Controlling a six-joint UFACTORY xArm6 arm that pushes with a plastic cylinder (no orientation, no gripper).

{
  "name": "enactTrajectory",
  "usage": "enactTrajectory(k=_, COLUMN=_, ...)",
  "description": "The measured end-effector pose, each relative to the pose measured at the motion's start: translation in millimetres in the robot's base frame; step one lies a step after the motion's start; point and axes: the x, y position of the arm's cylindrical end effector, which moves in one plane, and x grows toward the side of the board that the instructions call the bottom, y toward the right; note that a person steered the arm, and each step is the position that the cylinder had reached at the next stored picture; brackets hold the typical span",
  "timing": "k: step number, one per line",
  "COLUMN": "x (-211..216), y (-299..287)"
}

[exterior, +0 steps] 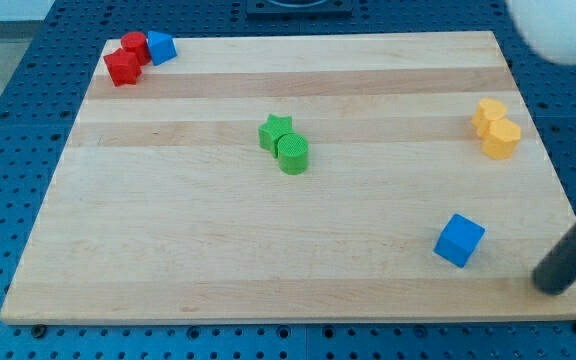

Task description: Push the blue cube close to the red blocks

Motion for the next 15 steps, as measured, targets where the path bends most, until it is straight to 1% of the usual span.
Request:
enactTrajectory(k=1, x=-20, y=-56)
enactTrajectory(k=3, x=-87, y=-133)
enactTrajectory(k=4, x=-104, y=-140)
enactTrajectory(k=5, x=-74, y=-134)
enactTrajectory(k=6, x=-32, y=-108)
enactTrajectory(k=7, x=-33, y=-73)
enactTrajectory(k=8, x=-72, y=-77)
enactTrajectory(k=10, x=-140, y=-153)
enactTrajectory(k=11, x=-181, y=-183)
enactTrajectory(k=12, x=-206, y=-186)
enactTrajectory(k=15, x=-164, y=-112)
